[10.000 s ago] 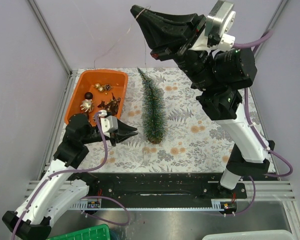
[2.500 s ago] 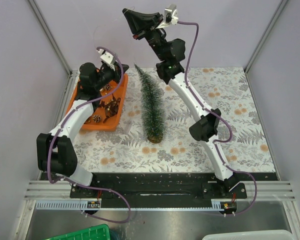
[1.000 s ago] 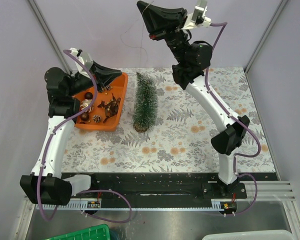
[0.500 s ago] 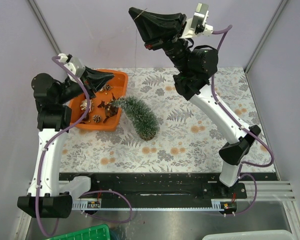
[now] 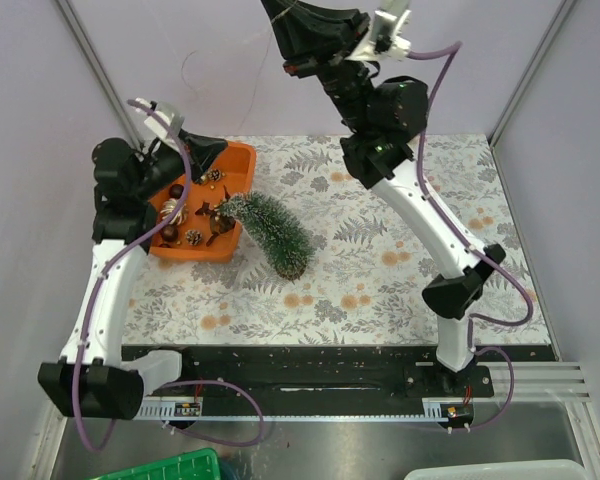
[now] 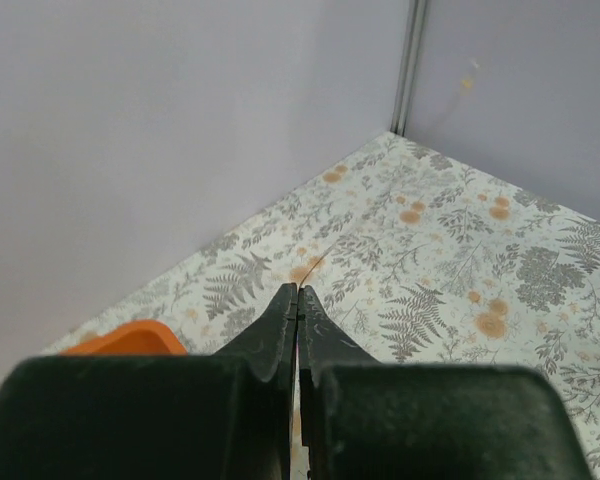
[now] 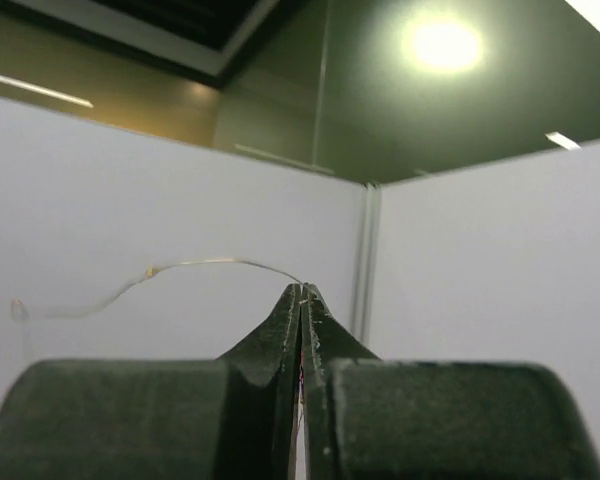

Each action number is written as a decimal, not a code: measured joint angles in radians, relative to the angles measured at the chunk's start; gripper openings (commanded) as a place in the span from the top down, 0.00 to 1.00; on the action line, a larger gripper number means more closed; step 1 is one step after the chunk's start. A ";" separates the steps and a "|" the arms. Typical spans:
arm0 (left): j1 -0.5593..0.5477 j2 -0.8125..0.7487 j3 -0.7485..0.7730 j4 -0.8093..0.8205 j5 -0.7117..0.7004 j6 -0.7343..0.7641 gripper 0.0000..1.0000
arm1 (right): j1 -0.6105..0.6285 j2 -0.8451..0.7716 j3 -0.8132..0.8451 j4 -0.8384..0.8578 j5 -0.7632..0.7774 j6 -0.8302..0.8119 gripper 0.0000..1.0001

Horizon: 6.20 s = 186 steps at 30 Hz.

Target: Decorate the small christmas tree

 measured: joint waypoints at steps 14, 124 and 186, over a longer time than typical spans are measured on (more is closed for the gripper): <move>-0.064 0.098 -0.143 0.035 -0.089 -0.008 0.37 | -0.120 0.160 -0.039 -0.102 0.147 -0.083 1.00; 0.357 -0.394 -0.267 0.542 0.711 -0.928 0.01 | 0.425 -0.657 -1.180 -0.455 0.264 -0.178 1.00; 0.787 -0.412 -0.385 0.475 0.725 -0.807 1.00 | 0.435 -0.629 -1.134 -0.391 0.346 -0.232 0.72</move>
